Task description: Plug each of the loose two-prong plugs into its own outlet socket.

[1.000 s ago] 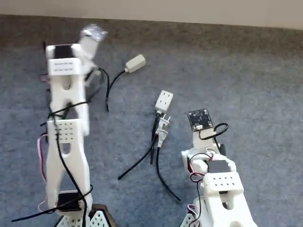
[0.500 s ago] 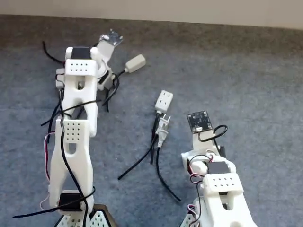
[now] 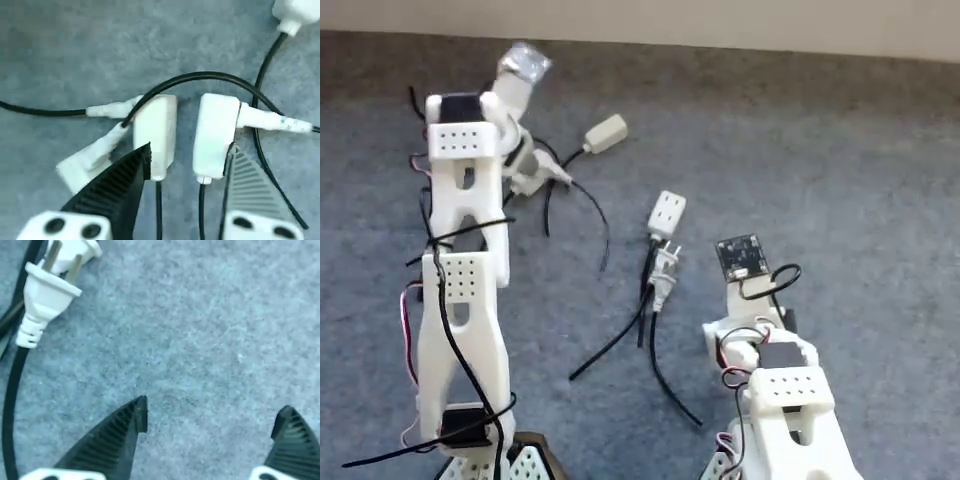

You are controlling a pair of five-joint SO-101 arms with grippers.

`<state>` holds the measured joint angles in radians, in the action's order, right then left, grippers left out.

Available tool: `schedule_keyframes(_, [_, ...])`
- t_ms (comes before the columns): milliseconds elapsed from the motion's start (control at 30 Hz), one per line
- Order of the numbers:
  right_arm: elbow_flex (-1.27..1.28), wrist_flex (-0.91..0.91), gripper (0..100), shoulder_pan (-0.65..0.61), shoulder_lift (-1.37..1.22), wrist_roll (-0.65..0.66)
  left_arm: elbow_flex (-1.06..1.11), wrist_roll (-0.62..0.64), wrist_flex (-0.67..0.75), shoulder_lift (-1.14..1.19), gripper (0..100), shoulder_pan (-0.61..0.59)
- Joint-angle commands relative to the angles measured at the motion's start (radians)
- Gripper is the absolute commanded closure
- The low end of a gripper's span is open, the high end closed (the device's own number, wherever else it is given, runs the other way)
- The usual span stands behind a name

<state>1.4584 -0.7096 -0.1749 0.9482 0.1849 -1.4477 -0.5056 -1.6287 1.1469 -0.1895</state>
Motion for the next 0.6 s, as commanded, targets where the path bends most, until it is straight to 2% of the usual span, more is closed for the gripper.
schedule_keyframes(0, [-0.007, 0.012, 61.9, -0.024, 0.019, 0.012, -0.220, -0.011, -0.118, -0.058, 77, -0.013])
schedule_keyframes(133, [-0.005, 0.012, 61.9, -0.024, 0.019, 0.012, -0.197, 0.060, -0.117, -0.136, 77, 0.012])
schedule_keyframes(267, [-0.010, 0.010, 61.9, -0.005, 0.019, 0.012, -0.205, 0.123, -0.120, -0.177, 77, 0.113])
schedule_keyframes(467, [-0.071, 0.007, 61.9, 0.237, 0.021, -0.009, -0.199, 0.149, -0.120, -0.191, 77, 0.308])
schedule_keyframes(567, [-0.081, 0.005, 61.9, 0.303, 0.021, -0.052, -0.196, 0.150, -0.124, -0.151, 77, 0.390])
